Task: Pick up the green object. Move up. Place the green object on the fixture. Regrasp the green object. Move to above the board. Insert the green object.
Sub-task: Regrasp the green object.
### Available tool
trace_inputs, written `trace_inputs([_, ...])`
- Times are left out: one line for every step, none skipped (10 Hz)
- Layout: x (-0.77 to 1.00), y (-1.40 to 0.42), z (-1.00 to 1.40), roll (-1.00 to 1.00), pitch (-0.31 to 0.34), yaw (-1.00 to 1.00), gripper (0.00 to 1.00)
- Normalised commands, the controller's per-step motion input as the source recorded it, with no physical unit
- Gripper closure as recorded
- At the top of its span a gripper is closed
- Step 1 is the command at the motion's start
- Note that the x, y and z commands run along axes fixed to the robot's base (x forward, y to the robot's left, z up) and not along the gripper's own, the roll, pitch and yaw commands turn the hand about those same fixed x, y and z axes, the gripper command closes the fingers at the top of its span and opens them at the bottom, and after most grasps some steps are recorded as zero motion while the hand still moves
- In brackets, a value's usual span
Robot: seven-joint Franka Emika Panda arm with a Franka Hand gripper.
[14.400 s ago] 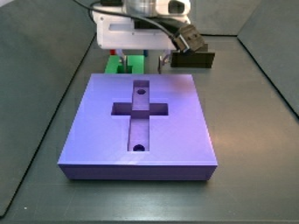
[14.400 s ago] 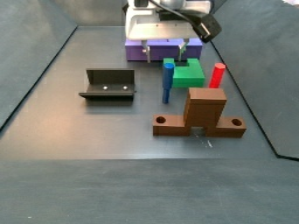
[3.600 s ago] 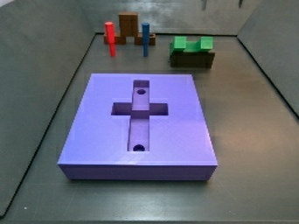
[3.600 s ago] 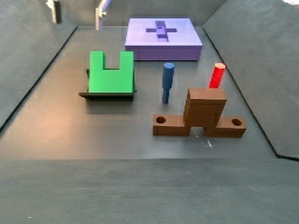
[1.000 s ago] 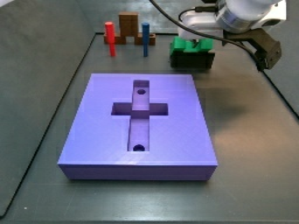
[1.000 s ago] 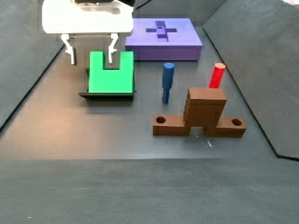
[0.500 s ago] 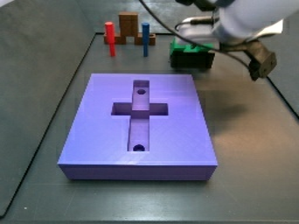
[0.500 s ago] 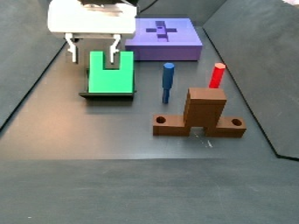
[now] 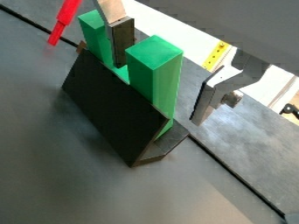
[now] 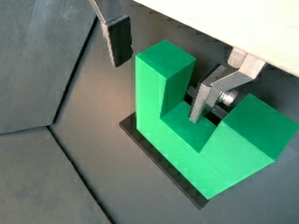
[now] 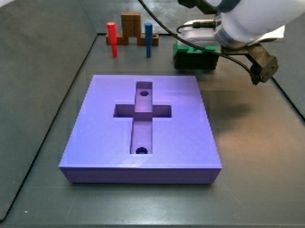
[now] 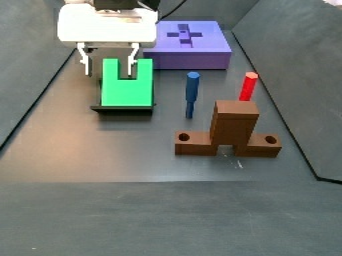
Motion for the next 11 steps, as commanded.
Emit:
trace_inputs([0.00,0.00,0.00,0.00,0.000,0.00,1.00])
trace_inputs([0.00,0.00,0.00,0.00,0.000,0.00,1.00])
trace_inputs([0.00,0.00,0.00,0.00,0.000,0.00,1.00])
trace_inputs([0.00,0.00,0.00,0.00,0.000,0.00,1.00])
trace_inputs([0.00,0.00,0.00,0.00,0.000,0.00,1.00])
trace_inputs([0.00,0.00,0.00,0.00,0.000,0.00,1.00])
trace_inputs([0.00,0.00,0.00,0.00,0.000,0.00,1.00])
trace_inputs([0.00,0.00,0.00,0.00,0.000,0.00,1.00])
trace_inputs([0.00,0.00,0.00,0.00,0.000,0.00,1.00])
trace_inputs([0.00,0.00,0.00,0.00,0.000,0.00,1.00])
trace_inputs([0.00,0.00,0.00,0.00,0.000,0.00,1.00])
